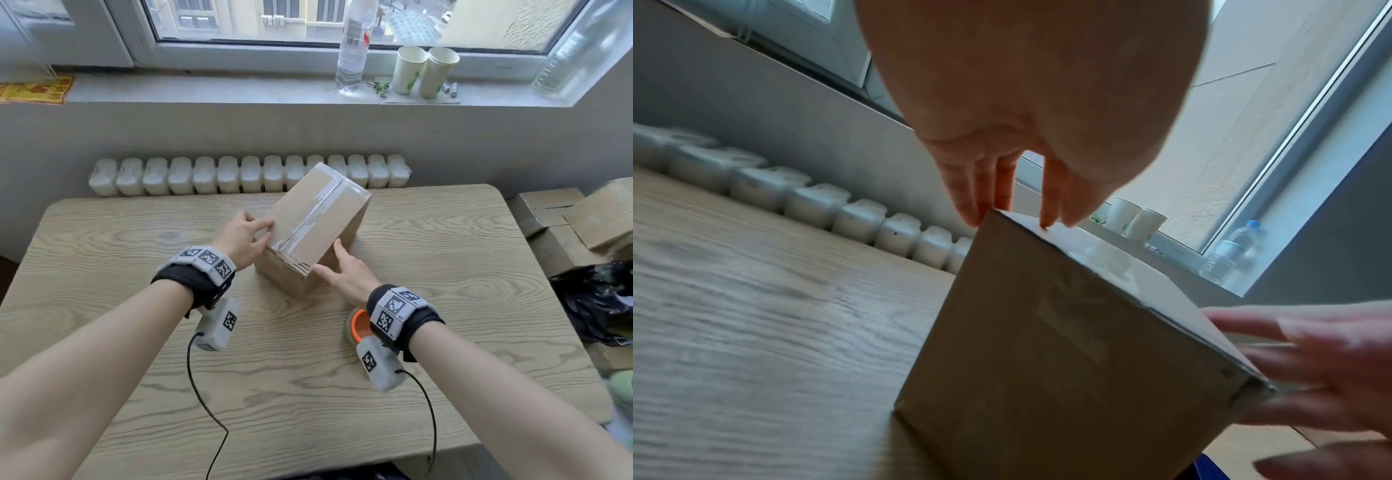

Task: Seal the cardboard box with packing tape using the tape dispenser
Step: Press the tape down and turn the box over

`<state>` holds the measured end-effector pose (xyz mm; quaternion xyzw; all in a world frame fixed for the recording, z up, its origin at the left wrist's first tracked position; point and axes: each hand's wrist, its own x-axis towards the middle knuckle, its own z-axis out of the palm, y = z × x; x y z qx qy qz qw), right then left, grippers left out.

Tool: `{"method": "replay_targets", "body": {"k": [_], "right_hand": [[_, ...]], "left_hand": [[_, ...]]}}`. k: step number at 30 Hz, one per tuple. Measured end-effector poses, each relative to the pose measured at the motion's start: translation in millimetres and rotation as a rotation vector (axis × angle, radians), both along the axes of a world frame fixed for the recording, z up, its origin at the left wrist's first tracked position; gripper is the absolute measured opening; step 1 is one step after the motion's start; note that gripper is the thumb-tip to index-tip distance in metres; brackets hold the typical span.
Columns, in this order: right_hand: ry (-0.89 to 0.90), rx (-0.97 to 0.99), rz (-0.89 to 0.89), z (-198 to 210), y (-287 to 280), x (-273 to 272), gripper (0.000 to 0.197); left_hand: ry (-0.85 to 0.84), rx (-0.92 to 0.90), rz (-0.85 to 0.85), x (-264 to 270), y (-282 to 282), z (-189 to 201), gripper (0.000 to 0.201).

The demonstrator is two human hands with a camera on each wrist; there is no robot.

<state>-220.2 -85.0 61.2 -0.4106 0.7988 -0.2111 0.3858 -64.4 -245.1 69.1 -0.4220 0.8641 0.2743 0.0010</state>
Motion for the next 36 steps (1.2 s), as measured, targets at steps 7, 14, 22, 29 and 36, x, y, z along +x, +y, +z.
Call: {"method": "replay_targets", "body": {"k": [7,14,22,29,36], "right_hand": [[-0.225,-0.087,-0.151,-10,7,-13,0.095],[-0.226,-0.214,-0.212,-2,-1,-33,0.056],[-0.166,-0.216,-0.19,-5,-1,-47,0.053],[0.062,-0.154,-0.244,-25,41,-30,0.052],[0.312,0.191,-0.156,-64,79,-5,0.036]], "left_hand": [[0.119,-0.003,0.014,7,29,-7,0.039],[0.164,0.047,-0.005,-4,52,-8,0.041],[0.136,0.053,0.02,-15,58,-11,0.044],[0.162,-0.108,-0.032,-4,71,-20,0.045],[0.226,-0.253,-0.232,4,80,-40,0.041]]}}
